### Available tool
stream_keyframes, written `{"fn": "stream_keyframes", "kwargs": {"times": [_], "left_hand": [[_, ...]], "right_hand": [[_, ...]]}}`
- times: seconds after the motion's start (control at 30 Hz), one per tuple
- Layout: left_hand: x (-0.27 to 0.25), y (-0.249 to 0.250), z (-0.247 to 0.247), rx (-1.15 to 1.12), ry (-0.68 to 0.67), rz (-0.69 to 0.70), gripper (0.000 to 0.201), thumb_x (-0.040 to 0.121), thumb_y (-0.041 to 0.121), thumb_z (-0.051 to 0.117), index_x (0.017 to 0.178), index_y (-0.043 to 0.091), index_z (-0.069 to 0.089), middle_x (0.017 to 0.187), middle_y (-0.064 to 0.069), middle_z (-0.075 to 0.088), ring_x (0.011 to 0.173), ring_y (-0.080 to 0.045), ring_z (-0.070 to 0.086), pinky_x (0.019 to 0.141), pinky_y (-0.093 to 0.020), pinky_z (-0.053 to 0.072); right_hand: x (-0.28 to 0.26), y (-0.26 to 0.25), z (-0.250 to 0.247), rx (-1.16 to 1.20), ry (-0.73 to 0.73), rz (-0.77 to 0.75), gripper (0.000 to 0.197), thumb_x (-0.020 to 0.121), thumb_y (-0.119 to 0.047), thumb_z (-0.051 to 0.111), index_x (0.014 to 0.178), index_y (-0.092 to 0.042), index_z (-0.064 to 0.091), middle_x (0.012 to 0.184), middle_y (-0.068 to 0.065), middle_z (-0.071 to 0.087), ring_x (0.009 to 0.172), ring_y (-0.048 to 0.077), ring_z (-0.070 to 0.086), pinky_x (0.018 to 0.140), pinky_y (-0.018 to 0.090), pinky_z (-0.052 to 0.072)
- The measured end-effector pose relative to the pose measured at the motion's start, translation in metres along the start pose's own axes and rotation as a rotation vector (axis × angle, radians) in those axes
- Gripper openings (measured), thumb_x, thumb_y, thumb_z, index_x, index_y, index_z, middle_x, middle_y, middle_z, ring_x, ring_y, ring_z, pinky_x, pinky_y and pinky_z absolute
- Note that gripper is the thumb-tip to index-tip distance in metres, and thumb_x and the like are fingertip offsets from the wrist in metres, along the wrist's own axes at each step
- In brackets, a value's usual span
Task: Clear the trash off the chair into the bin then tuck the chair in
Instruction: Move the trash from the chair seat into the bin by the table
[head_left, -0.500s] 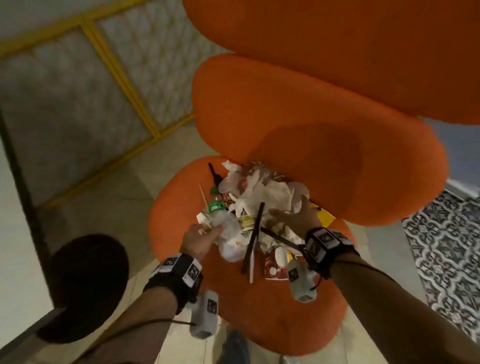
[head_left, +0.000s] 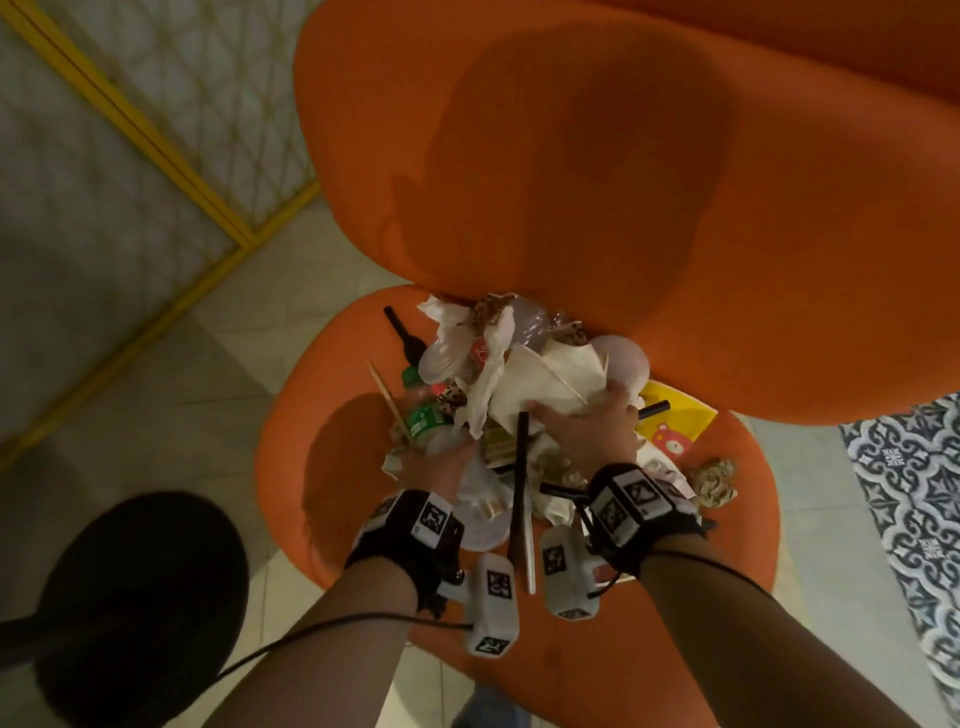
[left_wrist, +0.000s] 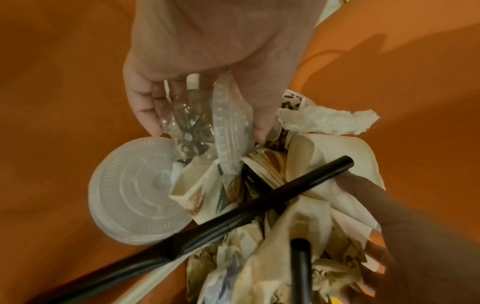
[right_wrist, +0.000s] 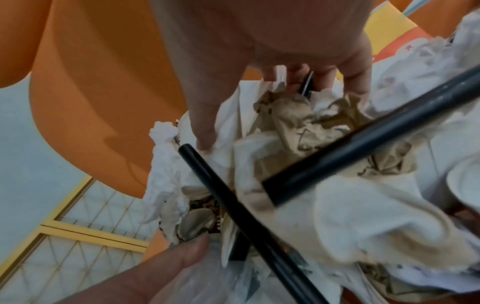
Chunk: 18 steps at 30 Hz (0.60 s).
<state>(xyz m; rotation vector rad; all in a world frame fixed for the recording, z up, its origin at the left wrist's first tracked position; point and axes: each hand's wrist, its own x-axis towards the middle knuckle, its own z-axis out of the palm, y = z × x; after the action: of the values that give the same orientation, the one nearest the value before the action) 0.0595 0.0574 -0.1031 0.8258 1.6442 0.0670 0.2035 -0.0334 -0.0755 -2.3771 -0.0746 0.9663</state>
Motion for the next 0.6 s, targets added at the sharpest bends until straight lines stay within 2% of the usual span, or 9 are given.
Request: {"fn": "stream_keyframes", "kwargs": {"times": [0.03,0.1,0.2,0.23,0.3,0.37,0.47,0.53,0.6], "left_hand": [[0.004,-0.001,0.001,0.006,0.001,0.005,0.085,0.068,0.034,0.080,0.136,0.006,0.039,0.137,-0.013,0.049,0.121,-0.033,0.052,0.101,-0.044,0.046],[0.009,0.002,0.004,-0.043,0.013,-0.031,0.088,0.066,0.029,0.082,0.137,0.005,0.036,0.133,-0.010,0.049,0.119,-0.033,0.052,0.099,-0.044,0.047],[0.011,0.000,0.004,-0.112,-0.018,-0.099,0.081,0.065,0.027,0.083,0.132,0.006,0.043,0.127,-0.014,0.057,0.111,-0.030,0.058,0.091,-0.037,0.049],[0.011,-0.001,0.004,-0.087,-0.029,-0.086,0.078,0.064,0.029,0.083,0.130,0.006,0.047,0.125,-0.015,0.059,0.110,-0.031,0.060,0.092,-0.039,0.050],[0.015,-0.009,0.003,-0.024,-0.012,-0.046,0.085,0.056,0.034,0.084,0.128,0.007,0.049,0.121,-0.016,0.060,0.107,-0.033,0.061,0.094,-0.046,0.051],[0.015,-0.012,0.001,-0.049,0.011,-0.071,0.092,0.050,0.033,0.085,0.130,0.011,0.043,0.118,-0.013,0.059,0.103,-0.033,0.061,0.090,-0.051,0.052],[0.012,-0.016,-0.001,-0.053,-0.016,-0.104,0.077,0.065,0.026,0.082,0.127,0.016,0.039,0.117,-0.012,0.054,0.103,-0.034,0.059,0.079,-0.050,0.056],[0.011,-0.014,0.001,-0.043,-0.013,-0.122,0.074,0.068,0.022,0.080,0.129,0.015,0.039,0.120,-0.013,0.053,0.104,-0.035,0.057,0.072,-0.048,0.057],[0.012,-0.015,0.003,-0.003,0.034,-0.164,0.079,0.066,0.023,0.082,0.132,0.014,0.038,0.125,-0.013,0.050,0.108,-0.036,0.056,0.053,-0.039,0.055]], "right_hand": [[0.002,0.002,0.001,0.048,0.025,-0.011,0.114,0.053,-0.064,0.078,0.142,-0.020,0.022,0.141,0.011,0.037,0.126,0.034,0.043,0.103,0.051,0.042],[0.004,0.004,0.003,0.116,0.043,-0.031,0.114,0.050,-0.062,0.081,0.139,-0.017,0.027,0.137,0.009,0.041,0.123,0.030,0.046,0.102,0.050,0.044],[0.006,0.006,0.006,0.200,0.007,-0.064,0.120,0.041,-0.066,0.080,0.139,-0.023,0.027,0.137,0.006,0.043,0.123,0.029,0.047,0.101,0.050,0.045],[0.007,0.007,0.006,0.218,-0.010,-0.078,0.118,0.041,-0.065,0.080,0.139,-0.027,0.027,0.136,0.004,0.045,0.122,0.028,0.048,0.101,0.050,0.045],[0.010,0.010,0.006,0.265,-0.025,-0.101,0.107,0.047,-0.056,0.084,0.135,-0.029,0.030,0.131,0.001,0.050,0.117,0.025,0.052,0.099,0.047,0.048],[0.013,0.013,0.006,0.309,-0.012,-0.100,0.094,0.055,-0.043,0.087,0.131,-0.025,0.036,0.123,0.000,0.056,0.112,0.024,0.056,0.095,0.045,0.050],[0.014,0.018,0.003,0.352,-0.005,-0.108,0.072,0.059,-0.040,0.086,0.114,-0.024,0.043,0.107,-0.005,0.058,0.102,0.023,0.060,0.086,0.045,0.055],[0.013,0.022,0.001,0.387,-0.001,-0.121,0.062,0.063,-0.035,0.085,0.109,-0.023,0.045,0.098,-0.009,0.058,0.099,0.022,0.061,0.081,0.043,0.057],[0.011,0.027,-0.002,0.442,0.000,-0.147,0.055,0.066,-0.030,0.084,0.107,-0.020,0.049,0.096,-0.007,0.060,0.095,0.022,0.063,0.075,0.041,0.059]]}}
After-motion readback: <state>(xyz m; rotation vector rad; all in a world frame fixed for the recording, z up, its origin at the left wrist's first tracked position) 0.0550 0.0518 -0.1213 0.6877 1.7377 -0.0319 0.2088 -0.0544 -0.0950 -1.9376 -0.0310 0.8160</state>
